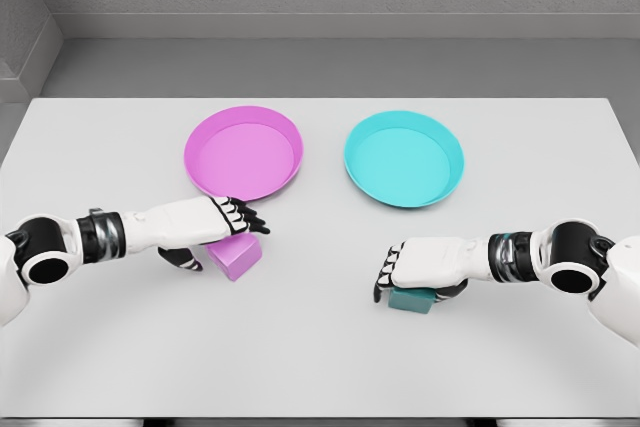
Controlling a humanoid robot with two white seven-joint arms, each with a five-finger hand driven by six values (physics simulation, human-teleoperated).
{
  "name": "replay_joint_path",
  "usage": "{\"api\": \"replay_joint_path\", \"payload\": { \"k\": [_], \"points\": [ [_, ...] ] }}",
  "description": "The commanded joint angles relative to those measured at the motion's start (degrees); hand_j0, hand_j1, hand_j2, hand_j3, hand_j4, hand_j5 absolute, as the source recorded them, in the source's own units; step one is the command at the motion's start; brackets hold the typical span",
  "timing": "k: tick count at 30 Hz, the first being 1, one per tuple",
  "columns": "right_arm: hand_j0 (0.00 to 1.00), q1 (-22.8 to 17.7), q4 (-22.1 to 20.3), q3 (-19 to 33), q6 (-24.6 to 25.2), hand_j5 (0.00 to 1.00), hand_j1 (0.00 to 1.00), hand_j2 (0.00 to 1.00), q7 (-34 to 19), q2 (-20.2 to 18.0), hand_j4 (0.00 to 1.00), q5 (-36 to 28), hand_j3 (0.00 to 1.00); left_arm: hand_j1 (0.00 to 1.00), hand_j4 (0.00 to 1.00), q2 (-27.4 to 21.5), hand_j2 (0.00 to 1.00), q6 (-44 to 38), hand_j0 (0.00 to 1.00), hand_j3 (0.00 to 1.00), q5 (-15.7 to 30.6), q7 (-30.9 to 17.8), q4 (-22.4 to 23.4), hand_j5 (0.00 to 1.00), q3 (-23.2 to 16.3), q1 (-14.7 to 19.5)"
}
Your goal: Place the blocks in the corresponding plates according to their colors
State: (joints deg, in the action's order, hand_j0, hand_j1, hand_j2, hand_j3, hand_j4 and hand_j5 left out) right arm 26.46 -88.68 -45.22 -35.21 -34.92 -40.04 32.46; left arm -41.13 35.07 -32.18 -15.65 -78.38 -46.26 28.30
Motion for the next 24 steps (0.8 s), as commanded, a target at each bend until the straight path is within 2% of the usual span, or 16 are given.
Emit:
{"api": "replay_joint_path", "payload": {
  "k": [1, 4, 10, 12, 24],
  "points": [
    [0.65, 0.00, -0.09, 0.04, 0.21, 0.65, 0.65, 0.65, -0.08, -0.04, 0.65, -0.38, 0.65, 1.00, 1.00, 0.26, 1.00, -0.07, 1.00, 1.00, 0.36, 0.10, 0.42, 1.00, -0.06, 0.00],
    [0.60, 0.00, -0.09, 0.13, 0.21, 0.60, 0.60, 0.60, -0.08, -0.04, 0.60, -0.38, 0.60, 1.00, 1.00, 0.87, 1.00, -0.07, 1.00, 1.00, 0.36, 0.01, 0.86, 1.00, -0.06, 0.09],
    [0.60, 0.18, -0.09, 0.48, 0.21, 0.60, 0.60, 0.60, -0.08, -0.04, 0.60, -0.46, 0.60, 1.00, 1.00, 1.49, 1.00, -0.07, 1.00, 1.00, 0.27, 0.01, 1.65, 1.00, -0.50, 0.61],
    [0.56, 0.61, -0.09, 0.57, 0.21, 0.56, 0.56, 0.56, -0.08, -0.04, 0.56, -0.46, 0.56, 1.00, 1.00, 1.75, 1.00, -0.07, 1.00, 1.00, 0.27, 0.01, 2.35, 1.00, -0.50, 0.70],
    [0.56, 2.63, -0.09, 0.74, 0.21, 0.56, 0.56, 0.56, -0.08, 0.05, 0.56, -0.99, 0.56, 1.00, 1.00, 1.93, 1.00, -0.07, 1.00, 1.00, 0.27, 0.01, 2.53, 1.00, -1.91, 0.79]
  ]
}}
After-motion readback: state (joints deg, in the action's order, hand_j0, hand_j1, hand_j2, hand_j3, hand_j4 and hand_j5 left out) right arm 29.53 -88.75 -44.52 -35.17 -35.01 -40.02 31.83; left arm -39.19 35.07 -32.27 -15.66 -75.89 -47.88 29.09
